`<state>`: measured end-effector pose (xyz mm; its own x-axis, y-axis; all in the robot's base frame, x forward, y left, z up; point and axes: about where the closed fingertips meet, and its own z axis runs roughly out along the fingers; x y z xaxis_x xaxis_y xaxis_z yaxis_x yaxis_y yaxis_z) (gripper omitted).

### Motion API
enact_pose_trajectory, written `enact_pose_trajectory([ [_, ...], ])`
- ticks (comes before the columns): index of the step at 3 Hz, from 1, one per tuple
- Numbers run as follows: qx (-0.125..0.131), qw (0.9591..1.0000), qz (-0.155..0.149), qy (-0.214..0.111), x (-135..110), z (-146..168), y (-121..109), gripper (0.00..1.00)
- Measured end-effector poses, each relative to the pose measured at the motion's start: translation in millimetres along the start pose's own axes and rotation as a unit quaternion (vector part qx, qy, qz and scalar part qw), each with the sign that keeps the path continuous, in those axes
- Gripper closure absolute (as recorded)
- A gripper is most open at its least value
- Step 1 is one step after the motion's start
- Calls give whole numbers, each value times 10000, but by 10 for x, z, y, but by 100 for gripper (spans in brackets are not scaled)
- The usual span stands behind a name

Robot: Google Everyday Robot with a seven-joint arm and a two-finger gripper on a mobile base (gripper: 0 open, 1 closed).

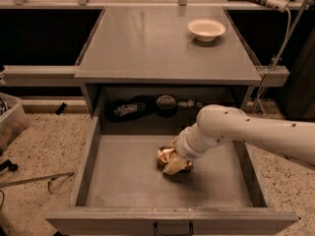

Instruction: Pick orange can from top drawer and place on counter

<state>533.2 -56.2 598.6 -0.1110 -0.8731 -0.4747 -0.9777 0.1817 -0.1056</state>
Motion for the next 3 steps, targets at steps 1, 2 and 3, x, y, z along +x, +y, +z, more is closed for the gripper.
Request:
enact_pose_trajectory([
  [1, 0, 10000, 0, 0, -16, -30, -4, 88],
  [2, -16, 9998, -185, -45, -279, -298, -185, 100],
  [3, -200, 9977, -544, -347, -776, -755, -460, 100],
])
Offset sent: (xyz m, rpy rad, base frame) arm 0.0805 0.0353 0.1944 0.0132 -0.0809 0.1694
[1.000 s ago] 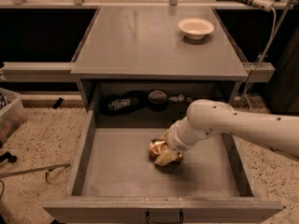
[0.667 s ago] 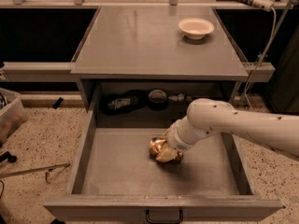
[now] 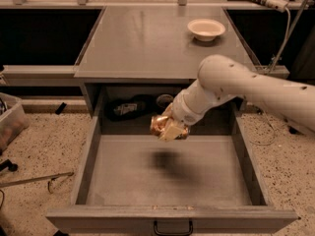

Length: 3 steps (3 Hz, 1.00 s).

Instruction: Pick orange can from top drawer and place on counter

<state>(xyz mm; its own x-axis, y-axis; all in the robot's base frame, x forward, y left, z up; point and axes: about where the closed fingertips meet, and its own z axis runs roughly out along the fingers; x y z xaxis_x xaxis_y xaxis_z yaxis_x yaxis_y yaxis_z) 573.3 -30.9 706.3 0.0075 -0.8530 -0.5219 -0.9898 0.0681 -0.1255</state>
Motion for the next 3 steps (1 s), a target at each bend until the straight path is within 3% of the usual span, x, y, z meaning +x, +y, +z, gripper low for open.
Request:
enact_pose_trajectory([
  [1, -162, 9984, -417, -342, -501, -509, -229, 100],
  [2, -116, 9976, -531, -418, -648, -767, -331, 100],
  [3, -115, 9977, -531, -418, -648, -767, -331, 100],
])
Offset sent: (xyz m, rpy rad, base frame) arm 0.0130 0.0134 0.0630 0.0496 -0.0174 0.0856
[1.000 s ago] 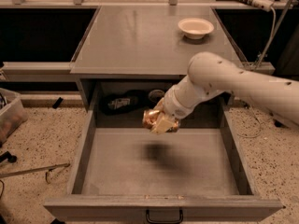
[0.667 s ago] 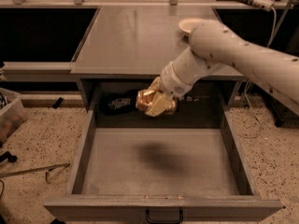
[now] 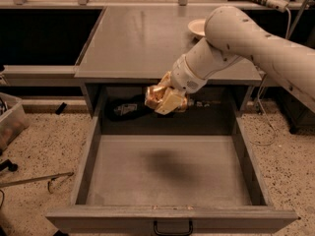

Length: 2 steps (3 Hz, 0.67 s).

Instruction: Pick orange can from top drawer and place on counter

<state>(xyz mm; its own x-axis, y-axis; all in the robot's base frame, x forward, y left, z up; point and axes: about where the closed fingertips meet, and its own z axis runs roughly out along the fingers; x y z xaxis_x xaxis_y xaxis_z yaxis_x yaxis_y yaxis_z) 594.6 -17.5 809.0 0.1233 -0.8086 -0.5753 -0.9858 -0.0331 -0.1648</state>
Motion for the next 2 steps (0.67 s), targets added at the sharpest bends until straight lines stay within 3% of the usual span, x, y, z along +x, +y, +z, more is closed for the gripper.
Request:
enact_pose_trajectory([
  [1, 151, 9997, -182, 8, -138, -138, -221, 100],
  [2, 369, 9978, -538, 71, -327, -273, -648, 100],
])
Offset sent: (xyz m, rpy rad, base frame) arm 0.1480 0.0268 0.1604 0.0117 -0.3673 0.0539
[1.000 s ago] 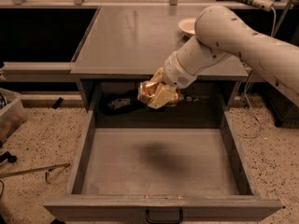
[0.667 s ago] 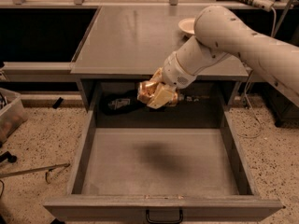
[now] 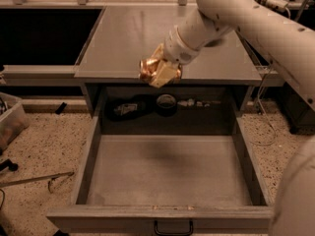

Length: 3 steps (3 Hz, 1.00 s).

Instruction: Pick orange can from top drawer and place on counter

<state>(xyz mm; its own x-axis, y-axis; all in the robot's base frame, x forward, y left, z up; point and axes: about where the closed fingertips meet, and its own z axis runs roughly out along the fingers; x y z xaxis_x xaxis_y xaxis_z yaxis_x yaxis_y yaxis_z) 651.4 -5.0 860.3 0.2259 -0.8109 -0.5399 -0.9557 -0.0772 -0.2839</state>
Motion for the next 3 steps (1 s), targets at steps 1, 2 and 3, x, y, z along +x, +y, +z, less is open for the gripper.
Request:
enact_pose_trajectory([
  [1, 509, 9985, -167, 134, -116, -104, -656, 100],
  [2, 1093, 9935, -111, 303, -137, -189, -1235, 100],
  [3, 1338, 9896, 187, 490, 6, -149, -1572, 100],
])
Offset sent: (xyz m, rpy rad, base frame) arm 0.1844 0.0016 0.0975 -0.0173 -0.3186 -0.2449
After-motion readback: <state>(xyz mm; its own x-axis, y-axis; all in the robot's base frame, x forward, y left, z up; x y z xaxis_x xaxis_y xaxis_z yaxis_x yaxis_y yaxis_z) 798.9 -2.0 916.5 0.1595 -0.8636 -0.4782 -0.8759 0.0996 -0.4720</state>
